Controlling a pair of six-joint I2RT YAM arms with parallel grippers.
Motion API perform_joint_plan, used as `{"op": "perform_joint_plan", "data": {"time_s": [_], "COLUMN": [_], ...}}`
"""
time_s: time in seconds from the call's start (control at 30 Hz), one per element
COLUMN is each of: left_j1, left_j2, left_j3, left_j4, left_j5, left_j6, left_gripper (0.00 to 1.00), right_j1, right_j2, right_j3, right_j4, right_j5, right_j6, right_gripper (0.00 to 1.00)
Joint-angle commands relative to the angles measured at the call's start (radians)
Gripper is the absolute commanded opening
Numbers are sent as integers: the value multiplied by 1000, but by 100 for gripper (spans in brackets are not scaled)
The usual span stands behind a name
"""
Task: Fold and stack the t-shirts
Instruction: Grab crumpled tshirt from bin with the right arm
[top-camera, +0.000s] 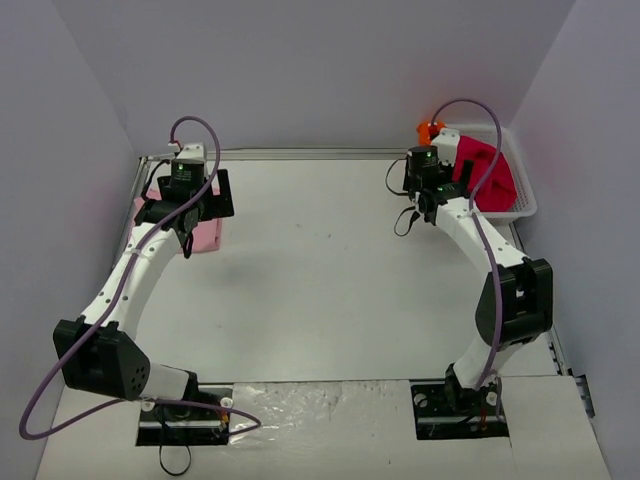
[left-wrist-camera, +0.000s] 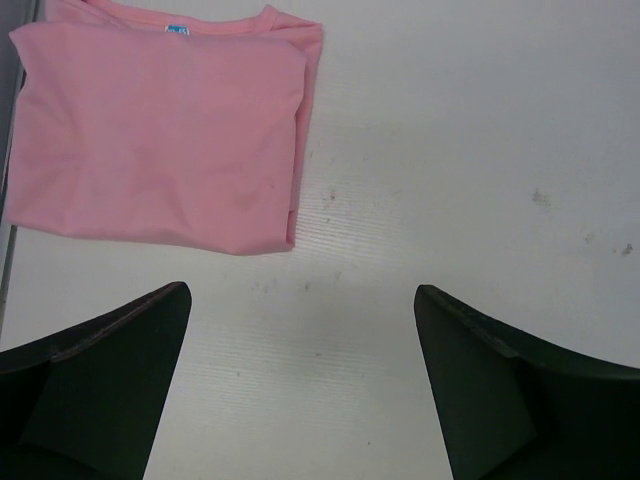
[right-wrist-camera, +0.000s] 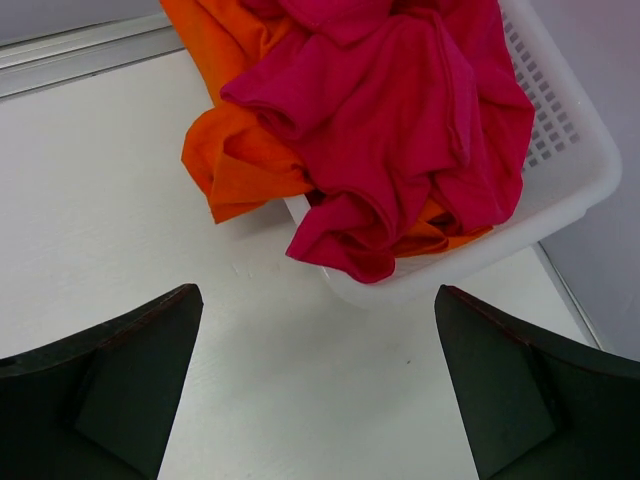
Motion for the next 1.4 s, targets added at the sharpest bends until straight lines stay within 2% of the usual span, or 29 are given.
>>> {"op": "perform_joint_plan", "data": {"time_s": [0.0, 0.17, 0.37, 0.4, 0.63, 0.83, 1.03, 1.13, 1.37], "left_j1": [-3, -3, -3, -3, -3, -3, -3, -3, -3], "left_j2": [-28, -27, -21, -17, -13, -8, -1, 2, 3], "left_j3": [1, 0, -3, -3, -5, -6, -12, -12, -11], "left_j4": [23, 23, 29, 29, 35, 38, 47, 47, 44], "left_j5": [13, 8, 22, 25, 48, 57, 59, 59, 59], "left_j6": [-6, -3, -2, -2, 4, 3, 4, 4, 6], "left_gripper": [94, 94, 94, 94, 94, 94, 94, 94, 94], "right_j1": [-33, -116, -208, -222, -249, -329, -354, -373, -389], "right_j2": [49, 88, 111, 118, 145, 148, 166, 151, 180], "right_j3": [70, 79, 67, 67, 58, 30, 0, -48, -48], "right_j4": [18, 16, 16, 18, 83, 143, 194, 255, 263], "right_j5": [61, 63, -17, -26, -45, -138, -168, -235, -315], "right_j6": [10, 57, 96, 79, -15, -24, -67, -94, -101], "right_gripper": [98, 98, 97, 100, 100, 100, 100, 100, 100]}}
